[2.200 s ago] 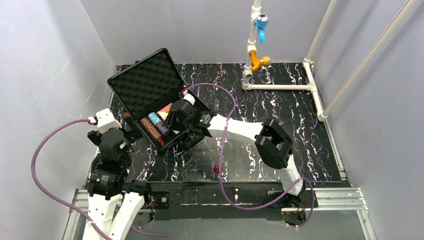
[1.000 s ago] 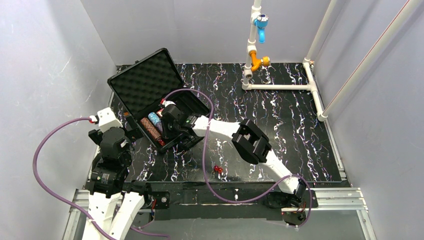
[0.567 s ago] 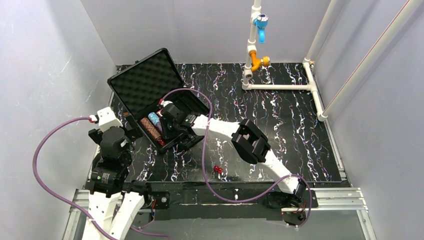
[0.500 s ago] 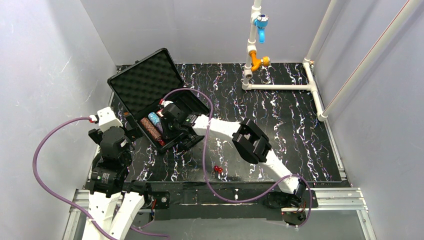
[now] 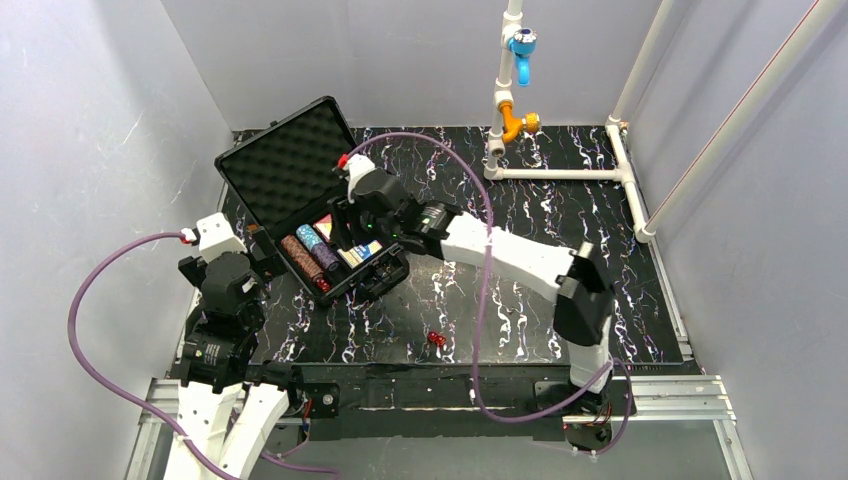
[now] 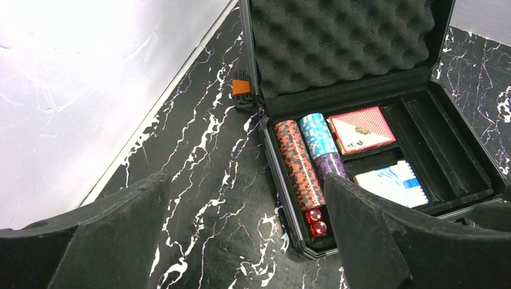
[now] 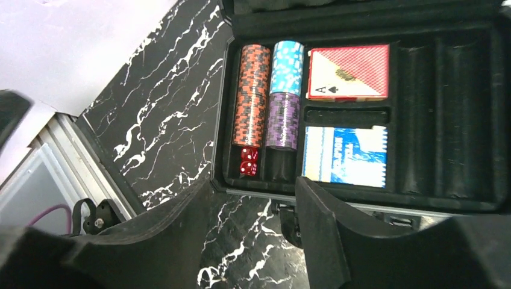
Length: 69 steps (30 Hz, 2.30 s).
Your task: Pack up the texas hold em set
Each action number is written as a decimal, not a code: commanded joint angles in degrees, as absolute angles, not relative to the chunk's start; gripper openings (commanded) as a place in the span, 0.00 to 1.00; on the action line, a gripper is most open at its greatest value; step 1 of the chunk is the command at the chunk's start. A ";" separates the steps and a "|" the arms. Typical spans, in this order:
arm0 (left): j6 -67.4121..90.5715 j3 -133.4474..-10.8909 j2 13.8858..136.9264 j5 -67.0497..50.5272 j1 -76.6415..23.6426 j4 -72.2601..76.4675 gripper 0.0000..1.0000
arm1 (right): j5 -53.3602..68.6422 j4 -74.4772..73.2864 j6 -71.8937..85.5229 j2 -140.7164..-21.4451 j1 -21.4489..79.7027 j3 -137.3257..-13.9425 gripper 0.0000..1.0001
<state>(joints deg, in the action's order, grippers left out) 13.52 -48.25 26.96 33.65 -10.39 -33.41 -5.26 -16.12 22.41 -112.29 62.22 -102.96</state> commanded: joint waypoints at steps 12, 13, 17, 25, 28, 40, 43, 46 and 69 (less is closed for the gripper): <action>11.96 -47.71 27.81 25.79 -10.37 -32.48 0.96 | -23.77 -13.51 19.44 -88.64 62.05 -77.09 0.91; 11.62 -47.82 28.31 24.12 -10.37 -32.54 0.96 | -26.43 -13.27 19.49 -87.59 62.05 -75.72 0.92; 10.51 -48.25 30.65 16.21 -10.37 -32.59 0.95 | -36.66 -10.60 18.83 -83.19 62.05 -70.99 0.94; 8.91 -48.63 37.01 -1.17 -10.92 -30.29 0.87 | -44.23 2.34 12.51 -75.31 62.05 -61.36 0.98; 8.54 -48.98 40.07 -7.03 -11.97 -29.59 0.85 | -47.41 3.48 12.04 -74.35 62.05 -59.99 0.98; 12.44 -51.82 53.57 -1.74 -26.29 -33.16 0.81 | -63.26 6.63 15.48 -71.64 61.87 -54.57 0.98; 16.70 -51.25 55.40 1.67 -30.74 -33.13 0.80 | -67.79 8.10 16.37 -70.82 61.92 -52.91 0.98; 23.95 -51.14 57.73 6.10 -34.15 -34.13 0.78 | -74.60 9.50 17.90 -70.51 62.18 -51.66 0.98; 81.92 -60.68 82.85 17.82 -57.29 -45.08 0.65 | -83.57 12.66 21.14 -68.51 62.99 -47.92 0.98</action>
